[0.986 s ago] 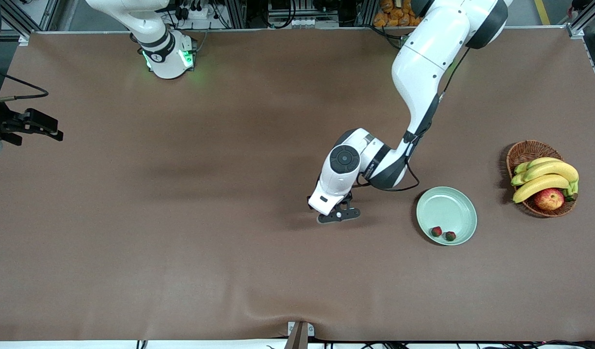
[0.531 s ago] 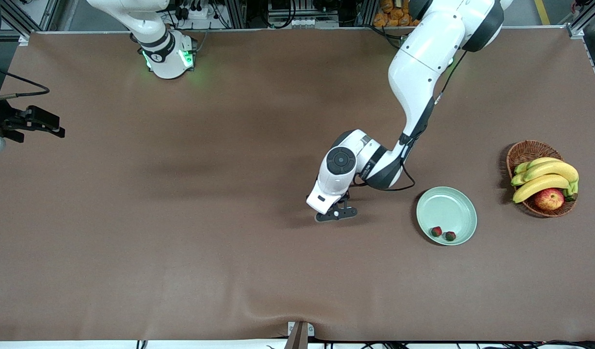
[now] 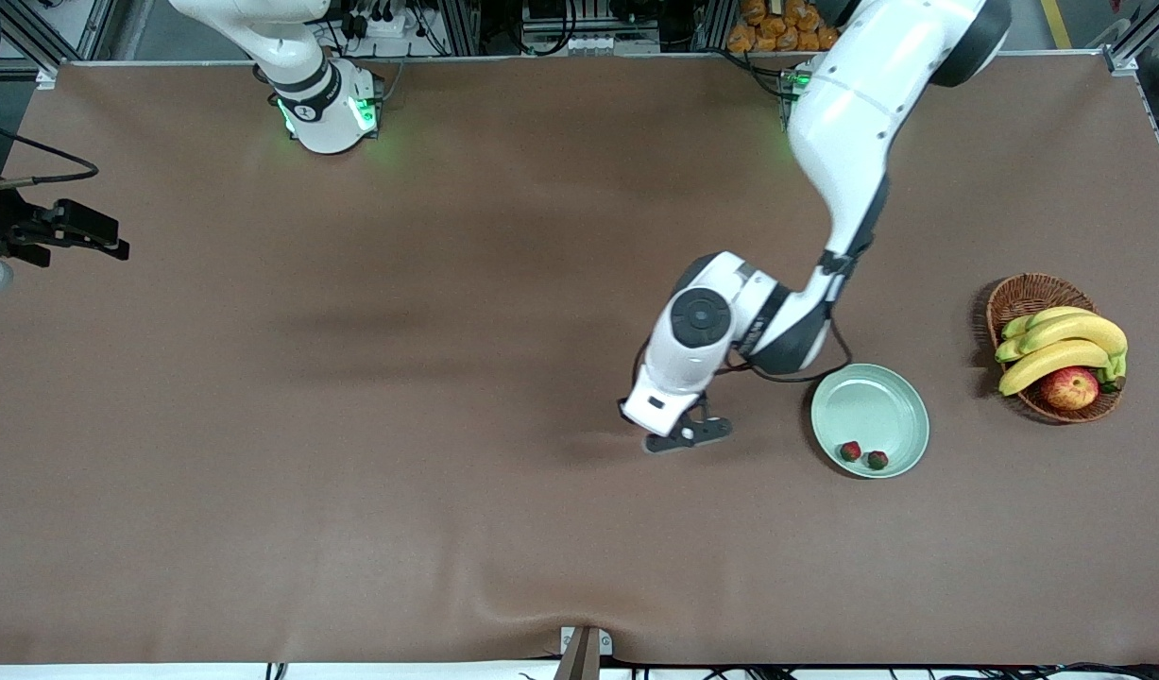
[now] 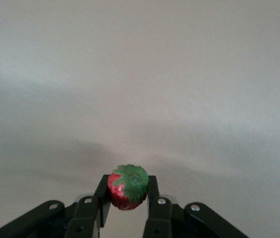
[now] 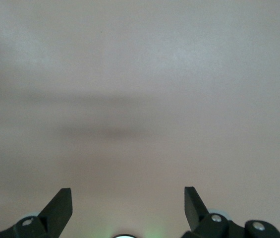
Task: Collect all strawberries into plate
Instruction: 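Close the left gripper on the strawberry and lift it, then carry the strawberry over the plate and open the left gripper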
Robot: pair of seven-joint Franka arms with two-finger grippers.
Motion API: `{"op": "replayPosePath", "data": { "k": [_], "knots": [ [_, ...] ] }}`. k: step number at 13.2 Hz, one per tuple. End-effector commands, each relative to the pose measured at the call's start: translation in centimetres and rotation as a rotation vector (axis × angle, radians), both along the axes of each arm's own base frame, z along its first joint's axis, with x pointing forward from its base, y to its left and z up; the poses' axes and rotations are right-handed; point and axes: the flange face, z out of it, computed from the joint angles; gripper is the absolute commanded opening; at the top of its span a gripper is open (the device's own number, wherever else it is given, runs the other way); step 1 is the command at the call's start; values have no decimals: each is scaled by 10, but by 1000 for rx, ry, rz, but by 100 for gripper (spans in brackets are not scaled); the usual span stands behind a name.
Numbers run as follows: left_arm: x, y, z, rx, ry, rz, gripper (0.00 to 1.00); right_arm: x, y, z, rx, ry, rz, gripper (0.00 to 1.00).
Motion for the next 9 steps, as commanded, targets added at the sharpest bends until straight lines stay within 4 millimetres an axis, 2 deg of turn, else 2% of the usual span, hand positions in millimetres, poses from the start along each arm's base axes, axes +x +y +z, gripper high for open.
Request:
{"op": "replayPosePath", "data": {
  "k": [1,3,4,5,6,7,9],
  "knots": [
    [7,52,63,14,56,4,0,-11,-5,10,-12,8,-24,100],
    [13,102,79,42,143,11,0,-16,-4,15,-7,25,-25,100],
    [13,131,78,71,203,-22,0,-19,-4,20,-7,19,-25,100],
    [13,160,72,86,238,-65,0,-21,-6,22,-7,22,-27,100],
    [14,197,60,91,272,-94,0,-24,-6,22,-6,34,-29,100],
    [12,224,45,101,302,-120,0,-26,-6,22,-5,42,-28,100],
    [10,261,20,111,345,-114,0,-29,-2,27,-5,36,-27,100]
  ]
}}
